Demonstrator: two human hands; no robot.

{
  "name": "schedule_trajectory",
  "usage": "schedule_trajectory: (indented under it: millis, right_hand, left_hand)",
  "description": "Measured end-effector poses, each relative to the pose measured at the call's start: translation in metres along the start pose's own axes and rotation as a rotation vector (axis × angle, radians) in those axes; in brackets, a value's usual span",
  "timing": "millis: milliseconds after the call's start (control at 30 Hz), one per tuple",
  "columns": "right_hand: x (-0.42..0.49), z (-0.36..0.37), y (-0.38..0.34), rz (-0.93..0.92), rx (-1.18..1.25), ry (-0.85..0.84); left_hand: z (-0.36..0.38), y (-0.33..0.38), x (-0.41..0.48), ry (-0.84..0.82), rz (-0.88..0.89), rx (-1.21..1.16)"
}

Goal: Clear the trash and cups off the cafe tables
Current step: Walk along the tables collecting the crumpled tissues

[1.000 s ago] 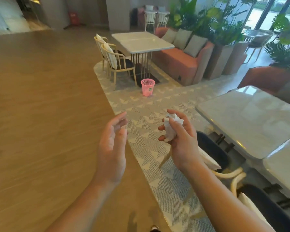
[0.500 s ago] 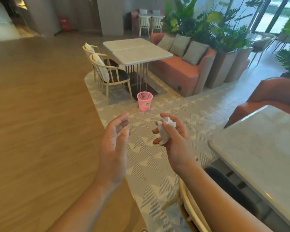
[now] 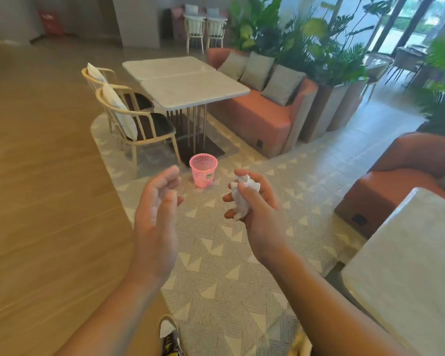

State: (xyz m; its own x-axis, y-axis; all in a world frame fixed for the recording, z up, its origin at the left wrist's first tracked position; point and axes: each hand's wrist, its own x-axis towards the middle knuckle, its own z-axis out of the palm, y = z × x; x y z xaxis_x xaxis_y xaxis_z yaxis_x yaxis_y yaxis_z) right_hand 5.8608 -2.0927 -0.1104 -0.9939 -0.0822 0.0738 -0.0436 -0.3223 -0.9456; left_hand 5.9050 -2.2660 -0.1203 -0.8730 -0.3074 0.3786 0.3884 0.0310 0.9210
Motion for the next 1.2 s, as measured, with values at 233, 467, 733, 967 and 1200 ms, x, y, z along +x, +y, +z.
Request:
schedule_trajectory:
  millis: [233, 467, 733, 967, 1200]
  right_hand:
    - [0.143, 0.046, 0.018, -0.031, -0.026, 0.078]
    - [0.266, 0.066, 0.038, -0.015, -0.031, 0.145]
    - [0.425, 0.052, 0.078, 0.018, -0.077, 0.197]
    - [0.599, 0.032, 0.091, 0.066, -0.074, 0.154]
    - [0.749, 0.037, 0.09, 0.066, -0.059, 0.082]
  left_hand:
    - [-0.018, -0.062, 0.155, -0.073, -0.034, -0.037]
    - [-0.018, -0.117, 0.285, -0.133, -0.058, -0.026]
    - [0.02, -0.203, 0.423, -0.15, -0.115, 0.014]
    - [0.075, -0.262, 0.567, -0.087, -0.124, -0.009]
    - [0.109, -0.302, 0.696, -0.046, -0.109, 0.02]
